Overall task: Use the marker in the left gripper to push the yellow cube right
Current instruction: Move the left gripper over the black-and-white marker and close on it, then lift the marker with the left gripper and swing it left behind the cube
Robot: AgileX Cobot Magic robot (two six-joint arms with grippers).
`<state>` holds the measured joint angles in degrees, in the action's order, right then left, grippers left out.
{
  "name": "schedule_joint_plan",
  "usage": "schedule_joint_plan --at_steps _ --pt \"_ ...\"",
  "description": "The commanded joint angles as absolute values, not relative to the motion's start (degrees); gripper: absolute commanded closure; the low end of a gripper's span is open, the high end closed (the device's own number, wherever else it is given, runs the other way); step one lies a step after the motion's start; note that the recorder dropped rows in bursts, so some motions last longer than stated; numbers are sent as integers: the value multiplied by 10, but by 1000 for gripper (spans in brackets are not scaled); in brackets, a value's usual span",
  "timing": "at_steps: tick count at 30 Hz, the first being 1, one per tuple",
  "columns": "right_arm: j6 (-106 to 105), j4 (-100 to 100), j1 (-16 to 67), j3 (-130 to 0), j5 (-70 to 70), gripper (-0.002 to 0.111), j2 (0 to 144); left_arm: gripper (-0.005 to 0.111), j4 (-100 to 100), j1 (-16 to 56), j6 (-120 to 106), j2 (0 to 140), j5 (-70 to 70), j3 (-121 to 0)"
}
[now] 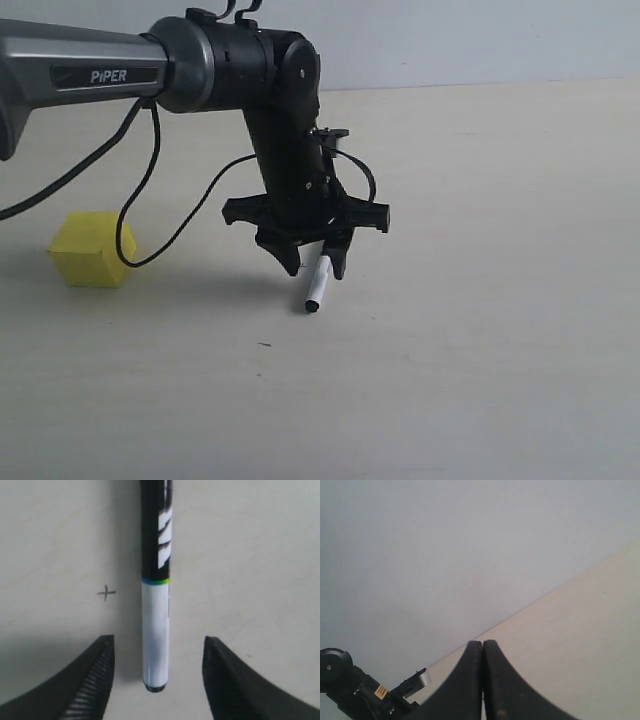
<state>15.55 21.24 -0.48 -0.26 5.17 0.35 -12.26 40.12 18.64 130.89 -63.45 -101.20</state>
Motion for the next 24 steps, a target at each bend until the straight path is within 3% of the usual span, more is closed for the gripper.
schedule_joint_plan --at_steps 1,24 --pt "151 209 -7 0 50 108 0 54 -110 413 204 1320 -606 -1016" --pt "151 210 -7 0 50 108 0 54 -31 439 266 1366 -648 -1067"
